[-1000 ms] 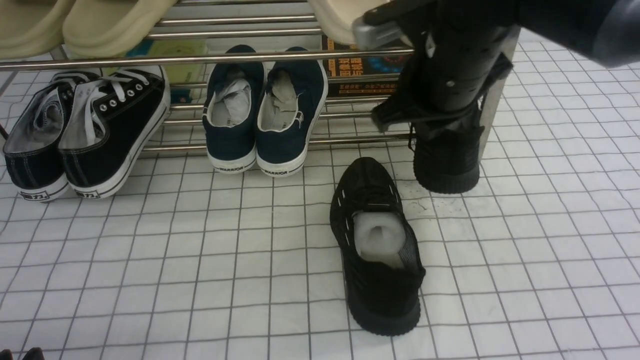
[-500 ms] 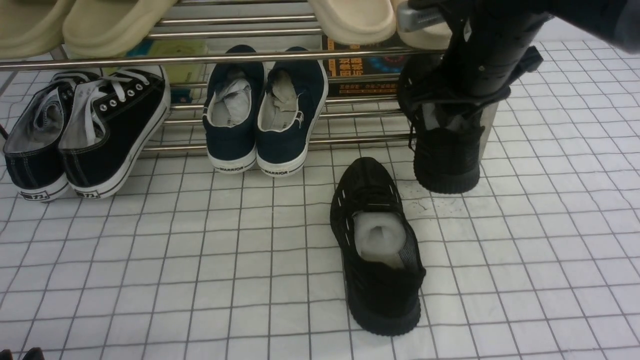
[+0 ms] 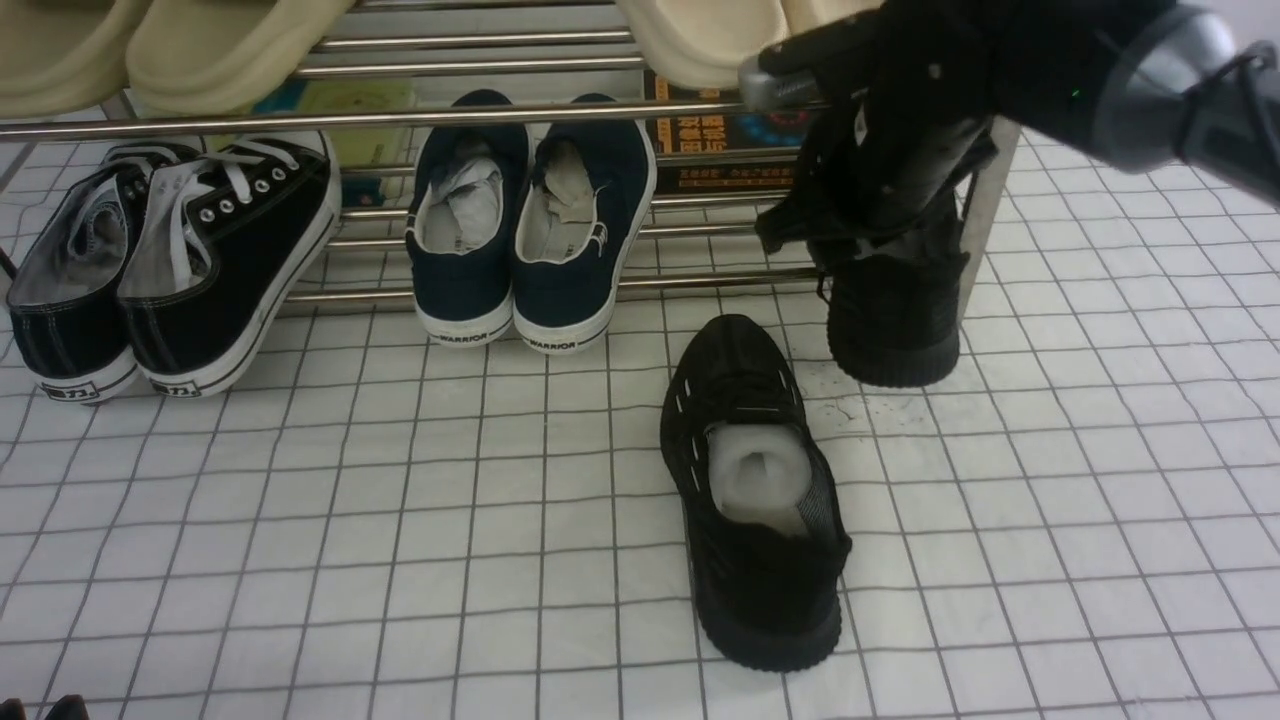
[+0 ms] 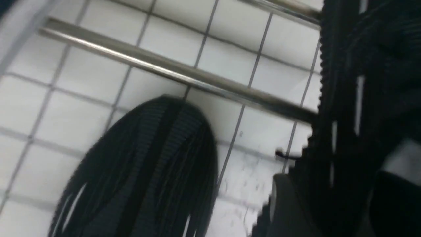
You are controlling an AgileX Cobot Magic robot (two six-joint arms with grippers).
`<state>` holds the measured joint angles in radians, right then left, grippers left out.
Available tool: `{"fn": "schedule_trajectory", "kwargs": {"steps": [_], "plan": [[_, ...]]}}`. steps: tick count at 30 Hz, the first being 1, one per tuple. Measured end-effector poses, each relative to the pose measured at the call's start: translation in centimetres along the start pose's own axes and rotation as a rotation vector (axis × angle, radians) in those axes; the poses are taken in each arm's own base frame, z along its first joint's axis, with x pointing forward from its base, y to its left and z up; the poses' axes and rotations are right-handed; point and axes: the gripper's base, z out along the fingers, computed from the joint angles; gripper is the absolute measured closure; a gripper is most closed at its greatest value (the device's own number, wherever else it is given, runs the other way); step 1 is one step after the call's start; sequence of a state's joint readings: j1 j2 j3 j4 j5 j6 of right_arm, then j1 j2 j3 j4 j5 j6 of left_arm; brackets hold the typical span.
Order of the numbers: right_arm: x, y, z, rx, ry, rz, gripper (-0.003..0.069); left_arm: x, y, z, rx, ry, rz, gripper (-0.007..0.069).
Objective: Take the shoes off the shelf with your hand from the white checkered tablecloth.
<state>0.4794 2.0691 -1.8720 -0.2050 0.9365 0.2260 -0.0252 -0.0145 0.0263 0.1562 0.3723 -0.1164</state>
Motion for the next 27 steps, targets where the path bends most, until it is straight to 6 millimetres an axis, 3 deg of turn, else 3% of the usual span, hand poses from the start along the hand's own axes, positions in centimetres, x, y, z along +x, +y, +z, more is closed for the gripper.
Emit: {"fn": "schedule_trajectory", "kwargs": {"steps": [4,5,6,7,9,14,21,27], "plan": [[-0.1,0.0,0.2,0.003,-0.009,-0.004,0.041,0.0,0.0,0.0,0.0,0.0,0.0,0.0385],[-0.1,0.0,0.2,0.005,0.0,-0.004,0.0506,0.0,0.0,0.0,0.0,0.0,0.0,0.0385],[0.0,0.0,0.2,0.006,0.003,-0.004,0.0518,0.0,0.0,0.0,0.0,0.0,0.0,0.0385],[0.0,0.0,0.1,0.004,0.011,0.0,0.0601,0.0,0.0,0.0,0.0,0.0,0.0,0.0385],[0.2,0.0,-0.4,0.0,0.031,0.005,0.0656,0.0,0.0,0.0,0.0,0.0,0.0,0.0386],[0.7,-0.3,-2.5,-0.011,0.093,0.023,0.0659,0.0,0.0,0.0,0.0,0.0,0.0,0.0386],[1.5,-1.0,-9.3,-0.055,0.132,0.011,0.0659,0.0,0.0,0.0,0.0,0.0,0.0,0.0386],[3.3,-0.9,-12.4,-0.109,0.125,0.018,0.0659,0.0,0.0,0.0,0.0,0.0,0.0,0.0386]]}}
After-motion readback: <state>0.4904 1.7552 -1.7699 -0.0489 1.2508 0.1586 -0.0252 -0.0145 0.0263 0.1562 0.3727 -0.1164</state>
